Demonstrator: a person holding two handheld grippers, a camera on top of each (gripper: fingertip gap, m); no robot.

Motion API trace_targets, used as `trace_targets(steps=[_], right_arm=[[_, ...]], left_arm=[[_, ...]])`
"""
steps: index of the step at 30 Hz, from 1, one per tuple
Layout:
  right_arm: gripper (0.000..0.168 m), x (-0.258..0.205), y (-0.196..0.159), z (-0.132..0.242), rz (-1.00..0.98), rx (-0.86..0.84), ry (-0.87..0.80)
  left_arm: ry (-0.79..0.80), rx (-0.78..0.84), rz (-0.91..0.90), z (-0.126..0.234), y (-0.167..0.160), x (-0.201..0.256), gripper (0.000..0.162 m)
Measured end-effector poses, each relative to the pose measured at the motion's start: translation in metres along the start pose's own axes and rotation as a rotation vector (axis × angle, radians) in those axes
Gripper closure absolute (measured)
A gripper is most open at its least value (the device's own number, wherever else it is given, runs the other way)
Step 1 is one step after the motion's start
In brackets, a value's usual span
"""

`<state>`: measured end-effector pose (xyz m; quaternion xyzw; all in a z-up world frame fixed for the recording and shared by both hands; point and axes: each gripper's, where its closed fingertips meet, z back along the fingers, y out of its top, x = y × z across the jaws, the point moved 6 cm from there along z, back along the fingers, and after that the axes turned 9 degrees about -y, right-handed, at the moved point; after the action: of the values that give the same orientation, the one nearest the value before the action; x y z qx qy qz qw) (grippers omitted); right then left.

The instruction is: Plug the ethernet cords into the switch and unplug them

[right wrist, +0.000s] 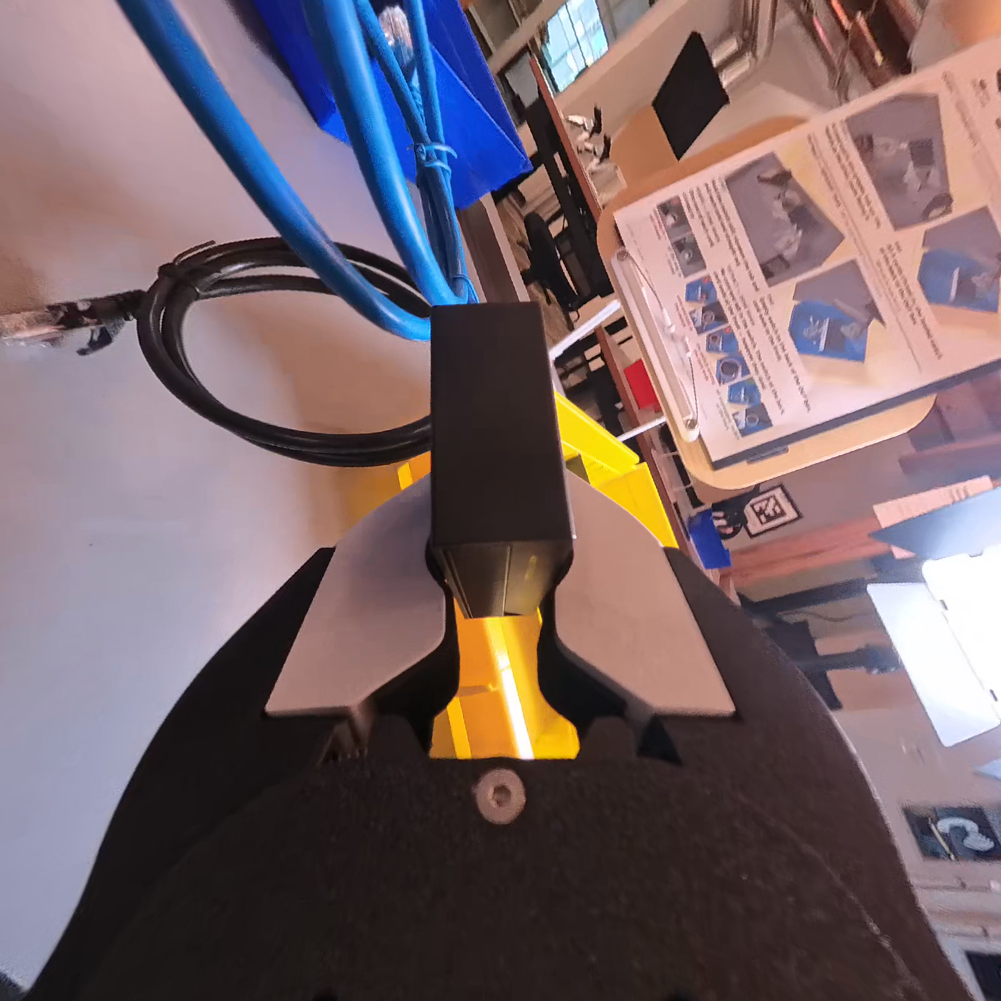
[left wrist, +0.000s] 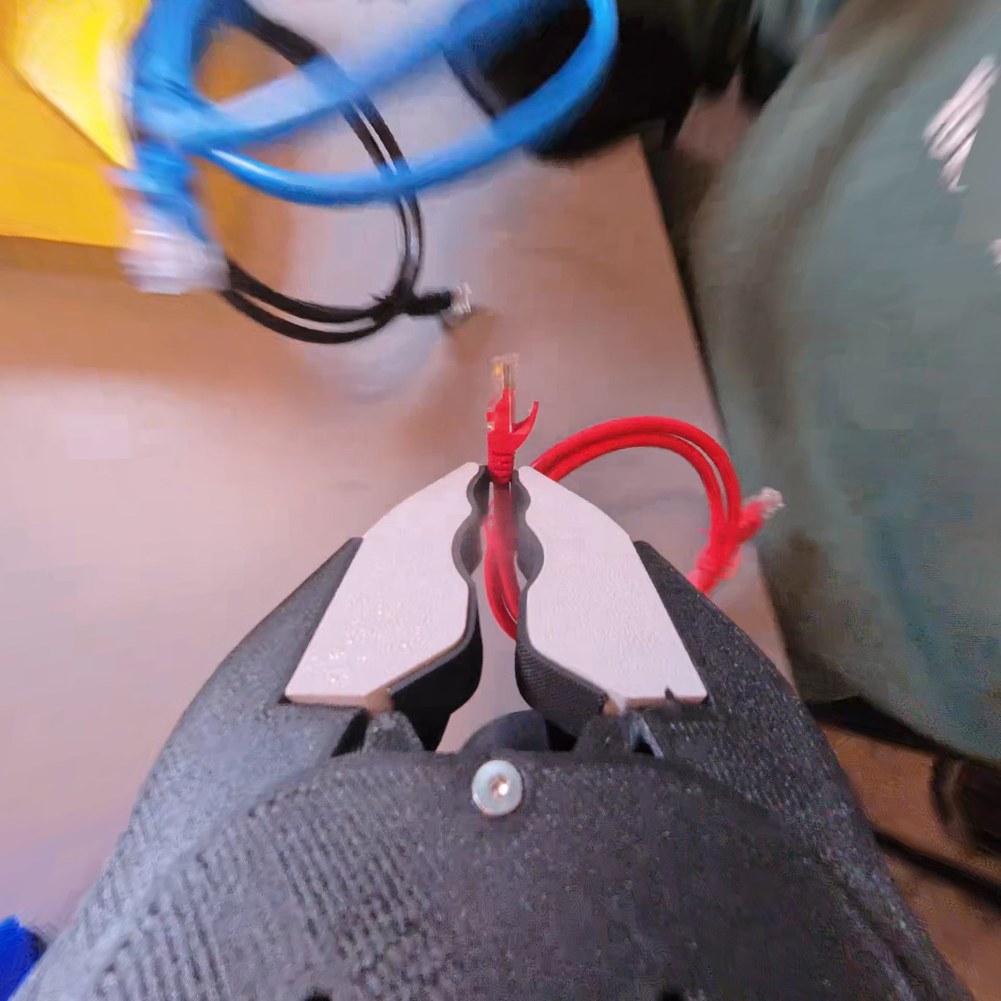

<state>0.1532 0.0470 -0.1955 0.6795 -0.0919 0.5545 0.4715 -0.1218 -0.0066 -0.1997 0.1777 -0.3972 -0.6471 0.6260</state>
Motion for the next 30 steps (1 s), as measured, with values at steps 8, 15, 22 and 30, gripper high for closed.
trace_targets(steps=[8,15,22,30], right_arm=[[0.138,-0.031,0.024,-0.007,0.271,0.098,0.018],[0.138,-0.059,0.049,-0.005,0.358,0.199,0.049],[0.138,-0.075,0.05,-0.004,0.409,0.227,0.104],[0.138,-0.084,0.041,-0.006,0.412,0.19,0.174]], left_arm=[[-0.266,0.251,0.271,0.028,0.059,0.011,0.154],[-0.373,-0.022,0.414,-0.049,0.061,-0.012,0.154],[-0.415,-0.06,0.462,-0.08,0.05,-0.019,0.154],[-0.029,-0.018,0.24,-0.09,0.039,-0.01,0.147]])
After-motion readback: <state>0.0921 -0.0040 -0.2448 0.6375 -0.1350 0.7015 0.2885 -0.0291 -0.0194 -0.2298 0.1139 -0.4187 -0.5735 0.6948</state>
